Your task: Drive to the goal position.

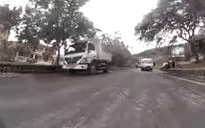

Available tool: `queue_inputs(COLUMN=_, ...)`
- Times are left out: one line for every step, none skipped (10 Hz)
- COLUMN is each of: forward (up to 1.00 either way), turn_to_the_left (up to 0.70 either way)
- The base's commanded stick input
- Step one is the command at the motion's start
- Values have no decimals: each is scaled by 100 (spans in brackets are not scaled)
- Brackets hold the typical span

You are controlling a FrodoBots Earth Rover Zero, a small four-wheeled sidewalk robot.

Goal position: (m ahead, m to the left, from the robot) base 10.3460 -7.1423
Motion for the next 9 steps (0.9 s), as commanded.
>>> queue_inputs(forward=70, turn_to_the_left=0)
queue_inputs(forward=70, turn_to_the_left=0)
queue_inputs(forward=70, turn_to_the_left=0)
queue_inputs(forward=70, turn_to_the_left=0)
queue_inputs(forward=70, turn_to_the_left=0)
queue_inputs(forward=70, turn_to_the_left=0)
queue_inputs(forward=70, turn_to_the_left=0)
queue_inputs(forward=70, turn_to_the_left=-9)
queue_inputs(forward=70, turn_to_the_left=-21)
